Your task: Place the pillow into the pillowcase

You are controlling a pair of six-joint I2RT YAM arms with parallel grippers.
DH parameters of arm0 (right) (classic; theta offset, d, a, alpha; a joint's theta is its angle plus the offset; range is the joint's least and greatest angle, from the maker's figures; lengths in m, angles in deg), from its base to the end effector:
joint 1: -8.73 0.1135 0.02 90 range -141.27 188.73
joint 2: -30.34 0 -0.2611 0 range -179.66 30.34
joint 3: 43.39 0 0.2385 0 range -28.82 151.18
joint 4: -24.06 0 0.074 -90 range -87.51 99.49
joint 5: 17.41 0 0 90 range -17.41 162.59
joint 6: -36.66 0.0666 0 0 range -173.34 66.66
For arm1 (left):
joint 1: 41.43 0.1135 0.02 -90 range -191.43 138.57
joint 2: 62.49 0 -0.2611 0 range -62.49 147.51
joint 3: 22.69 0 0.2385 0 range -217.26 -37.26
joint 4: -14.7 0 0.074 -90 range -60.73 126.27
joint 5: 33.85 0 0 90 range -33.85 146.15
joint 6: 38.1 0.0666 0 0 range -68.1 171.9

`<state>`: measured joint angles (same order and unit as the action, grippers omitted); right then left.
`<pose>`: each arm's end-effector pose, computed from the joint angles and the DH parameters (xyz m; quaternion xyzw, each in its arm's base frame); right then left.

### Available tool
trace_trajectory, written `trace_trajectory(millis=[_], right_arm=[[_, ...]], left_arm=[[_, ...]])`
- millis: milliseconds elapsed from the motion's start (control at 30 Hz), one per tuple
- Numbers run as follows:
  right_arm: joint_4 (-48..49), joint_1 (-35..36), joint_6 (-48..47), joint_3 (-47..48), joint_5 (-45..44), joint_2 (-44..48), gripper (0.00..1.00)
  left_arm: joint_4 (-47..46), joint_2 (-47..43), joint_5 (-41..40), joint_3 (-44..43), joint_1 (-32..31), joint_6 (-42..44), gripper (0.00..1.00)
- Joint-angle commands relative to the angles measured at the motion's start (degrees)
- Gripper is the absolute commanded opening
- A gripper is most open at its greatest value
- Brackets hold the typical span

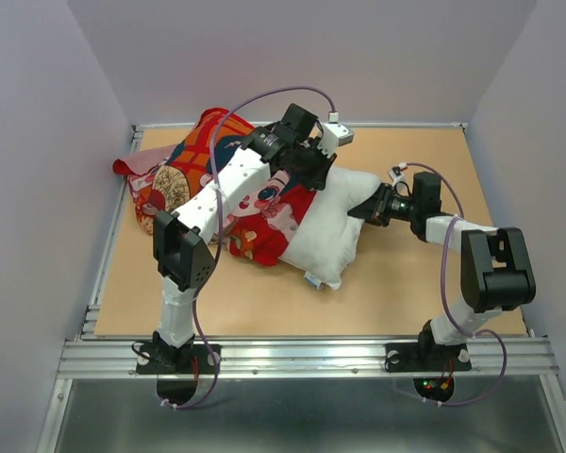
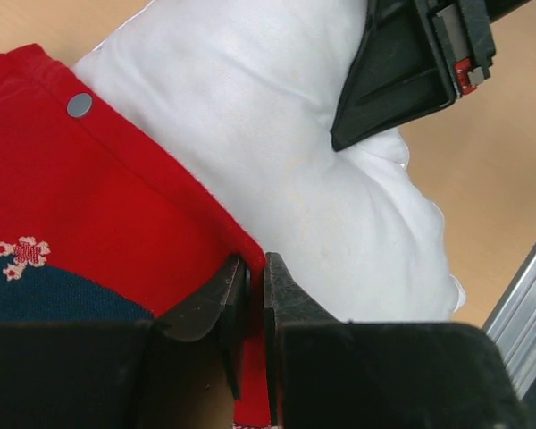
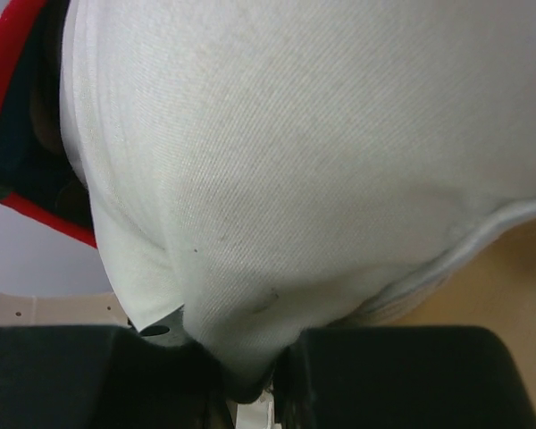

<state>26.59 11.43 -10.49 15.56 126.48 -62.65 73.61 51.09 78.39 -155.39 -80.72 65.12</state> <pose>0.3249 0.0692 0.1815 0.0591 0.8065 0.5331 0.2485 0.3354 -0.3070 0.3441 0.4664 0.7607 -0.2640 0.3662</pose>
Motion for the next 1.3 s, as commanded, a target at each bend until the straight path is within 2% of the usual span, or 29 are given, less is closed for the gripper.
trace_trajectory(millis=[0,33,67,100,167,200,233,300,333,367,400,433,467,600,633,667,700,767,800,867,900,967,1000,1033,1067,1133,1200,1233,1267], right_arm=[[12.4,0.6,9.4,0.4,3.1,1.7,0.0],[16.3,0.5,12.8,0.0,3.2,1.9,0.01],[20.9,0.6,20.7,0.0,3.2,2.2,0.01],[29.0,0.5,23.8,0.4,2.5,3.1,0.0],[30.5,0.0,26.8,5.5,2.4,4.0,0.01],[30.9,-0.7,28.3,7.2,2.4,4.7,0.01],[31.0,-2.4,29.0,9.1,2.6,6.4,0.0],[31.1,-6.8,32.3,13.8,3.4,8.5,0.01],[31.1,-11.5,33.9,15.3,3.8,9.5,0.0],[31.4,-14.1,38.0,19.0,4.3,11.7,0.01],[31.9,-16.5,39.7,21.0,5.5,12.8,0.01],[31.9,-20.2,40.7,23.2,6.0,14.4,0.01],[31.9,-21.7,41.5,26.1,6.7,16.9,0.01],[31.4,-22.4,41.4,38.6,6.3,23.6,0.01],[30.6,-22.4,40.3,41.0,5.7,24.3,0.0],[29.1,-22.4,38.2,44.2,5.4,24.5,0.01],[23.8,-22.4,32.1,52.1,4.5,24.2,0.01],[18.7,-22.4,26.2,57.2,2.1,24.3,0.0],[18.5,-22.4,24.3,57.9,0.2,24.3,0.0],[24.3,-22.2,28.2,54.8,-1.0,23.8,0.01],[26.6,-21.6,31.1,53.5,-1.1,22.9,0.01],[17.8,-11.2,24.8,50.4,-2.4,21.1,0.01],[4.2,-7.0,12.4,49.1,-3.3,20.8,0.01],[1.6,0.0,8.2,46.6,-4.5,21.4,0.01],[3.0,3.5,5.0,38.0,-5.4,21.4,0.01],[0.6,10.6,1.6,32.9,-5.2,19.4,0.01],[-1.2,13.6,-2.8,25.8,-4.8,17.6,0.01],[-1.2,16.6,-5.7,23.4,-4.6,15.7,0.0],[-1.2,18.2,-5.8,21.7,-4.5,15.6,0.0]], left_arm=[[-5.1,1.0,11.6,-6.7,-5.3,-0.5,0.0],[-5.5,2.6,12.0,-11.9,-6.1,-0.3,0.0],[-5.7,4.4,12.7,-15.7,-7.0,0.0,0.0],[-5.8,8.4,14.0,-19.8,-8.0,-0.1,0.0],[-9.5,11.3,15.7,-29.3,-8.0,-1.7,0.0],[-12.1,11.5,17.6,-29.9,-7.9,-3.5,0.0],[-15.1,10.8,19.0,-29.4,-7.8,-4.1,0.0],[-27.6,6.1,23.5,-24.0,-8.2,-6.0,0.0],[-32.3,4.3,24.5,-21.7,-8.5,-6.8,0.0],[-43.3,2.6,25.6,-17.2,-9.6,-8.0,0.0],[-49.3,0.0,27.7,-15.2,-10.0,-9.3,0.0],[-55.3,-0.6,28.6,-13.7,-10.5,-13.6,0.0],[-66.3,-1.0,29.3,-13.1,-11.7,-17.0,0.0],[-85.6,3.7,30.6,-20.6,-13.7,-31.1,0.0],[-95.7,4.4,30.4,-21.4,-13.8,-34.6,0.0],[-99.0,5.0,29.8,-23.6,-13.9,-40.5,0.0],[-100.1,5.9,28.7,-25.5,-14.1,-41.7,0.0],[-104.3,5.5,29.4,-26.6,-13.9,-44.0,0.0],[-106.0,2.8,31.5,-23.1,-13.5,-46.1,0.0],[-111.3,-2.4,32.3,-14.1,-10.2,-49.1,0.0],[-112.4,-8.7,31.5,-1.7,-8.5,-52.1,0.0],[-112.7,-15.0,31.5,11.2,-1.9,-52.8,0.0],[-111.9,-20.4,32.9,22.7,0.8,-52.7,0.0],[-108.4,-22.7,33.8,27.8,5.2,-51.6,0.0],[-106.3,-26.0,35.9,36.6,8.0,-51.7,0.0],[-102.8,-28.1,39.9,43.7,12.1,-52.2,0.0],[-97.5,-31.2,41.1,53.1,17.7,-51.2,0.0],[-91.5,-32.2,41.5,57.0,20.7,-47.2,0.0],[-86.9,-33.1,41.7,57.0,20.7,-43.8,0.0]])
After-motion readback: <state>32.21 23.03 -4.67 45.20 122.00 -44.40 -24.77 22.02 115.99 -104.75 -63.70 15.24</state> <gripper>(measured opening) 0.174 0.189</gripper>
